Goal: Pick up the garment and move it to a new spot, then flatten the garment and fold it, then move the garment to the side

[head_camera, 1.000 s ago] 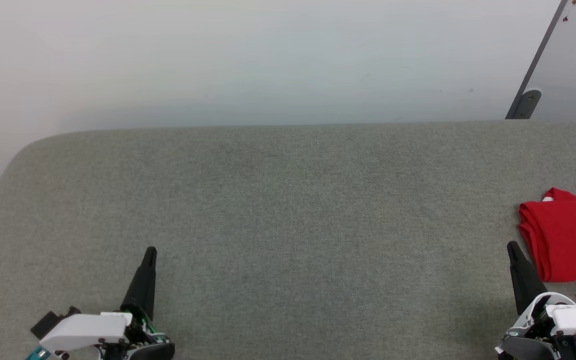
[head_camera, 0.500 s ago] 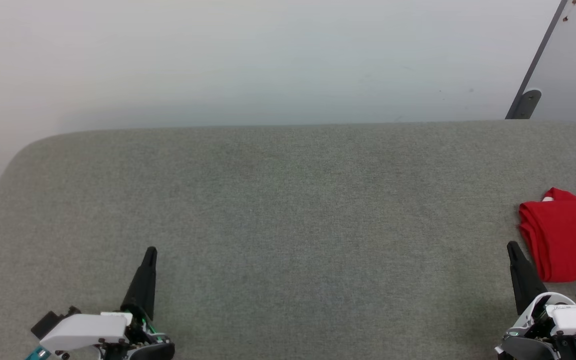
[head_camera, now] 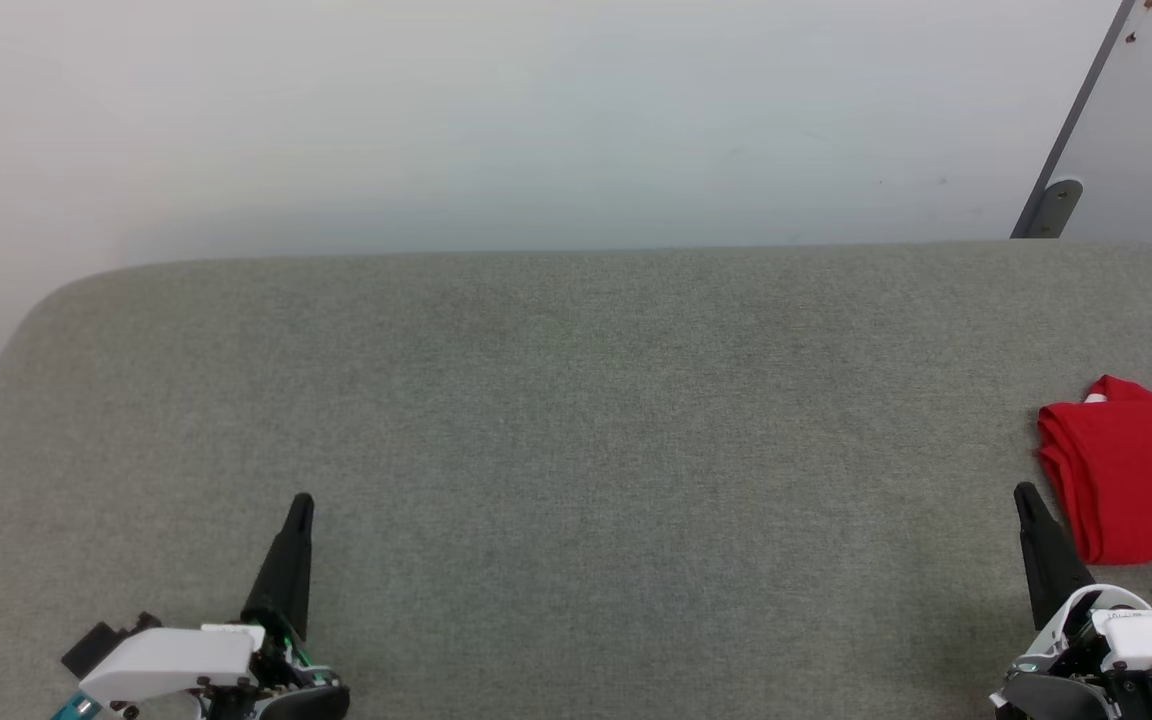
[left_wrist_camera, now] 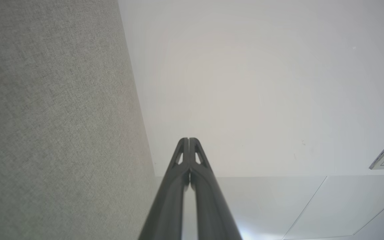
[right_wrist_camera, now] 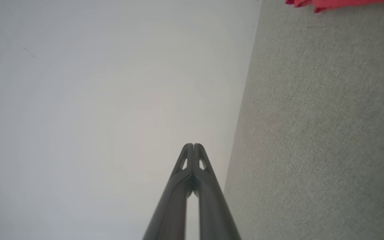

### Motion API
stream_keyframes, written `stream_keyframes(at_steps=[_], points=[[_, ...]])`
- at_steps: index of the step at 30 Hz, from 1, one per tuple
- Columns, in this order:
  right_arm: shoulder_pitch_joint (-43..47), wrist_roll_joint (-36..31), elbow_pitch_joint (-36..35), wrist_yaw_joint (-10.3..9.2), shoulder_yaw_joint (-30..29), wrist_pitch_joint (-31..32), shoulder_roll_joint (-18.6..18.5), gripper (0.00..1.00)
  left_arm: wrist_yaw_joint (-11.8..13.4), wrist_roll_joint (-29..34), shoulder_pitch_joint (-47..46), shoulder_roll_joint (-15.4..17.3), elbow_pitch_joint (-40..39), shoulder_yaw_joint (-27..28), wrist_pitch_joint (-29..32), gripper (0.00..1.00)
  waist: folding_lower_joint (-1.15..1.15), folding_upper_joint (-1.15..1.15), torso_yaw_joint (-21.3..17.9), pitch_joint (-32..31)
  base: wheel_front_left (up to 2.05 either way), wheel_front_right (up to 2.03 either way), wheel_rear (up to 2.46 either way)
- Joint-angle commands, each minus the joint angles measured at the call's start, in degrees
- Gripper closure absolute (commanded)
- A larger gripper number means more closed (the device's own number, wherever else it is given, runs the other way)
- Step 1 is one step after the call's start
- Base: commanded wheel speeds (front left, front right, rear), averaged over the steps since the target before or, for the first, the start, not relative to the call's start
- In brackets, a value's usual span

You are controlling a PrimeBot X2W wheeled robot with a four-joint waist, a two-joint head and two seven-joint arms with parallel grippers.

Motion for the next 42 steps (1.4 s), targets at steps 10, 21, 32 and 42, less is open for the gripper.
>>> stream_keyframes(at_steps=[10,21,32,42], points=[[-0.12,0.27,0.0,-0.08,0.08,0.06,0.17,1.0,0.06,0.24,-0.64,-0.12,0.12,0.16,0.05,1.0,0.0,0.0,0.0,0.0,0.0,0.0,0.0],[-0.12,0.28,0.0,-0.08,0.08,0.06,0.17,1.0,0.06,0.28,-0.64,-0.14,0.12,0.19,0.09,1.0,0.0,0.0,0.0,0.0,0.0,0.0,0.0],[-0.12,0.28,0.0,-0.08,0.08,0.06,0.17,1.0,0.06,0.31,-0.65,-0.15,0.12,0.21,0.11,1.0,0.0,0.0,0.0,0.0,0.0,0.0,0.0],[-0.12,0.28,0.0,-0.08,0.08,0.06,0.17,1.0,0.06,0.33,-0.64,-0.16,0.12,0.23,0.13,1.0,0.0,0.0,0.0,0.0,0.0,0.0,0.0]])
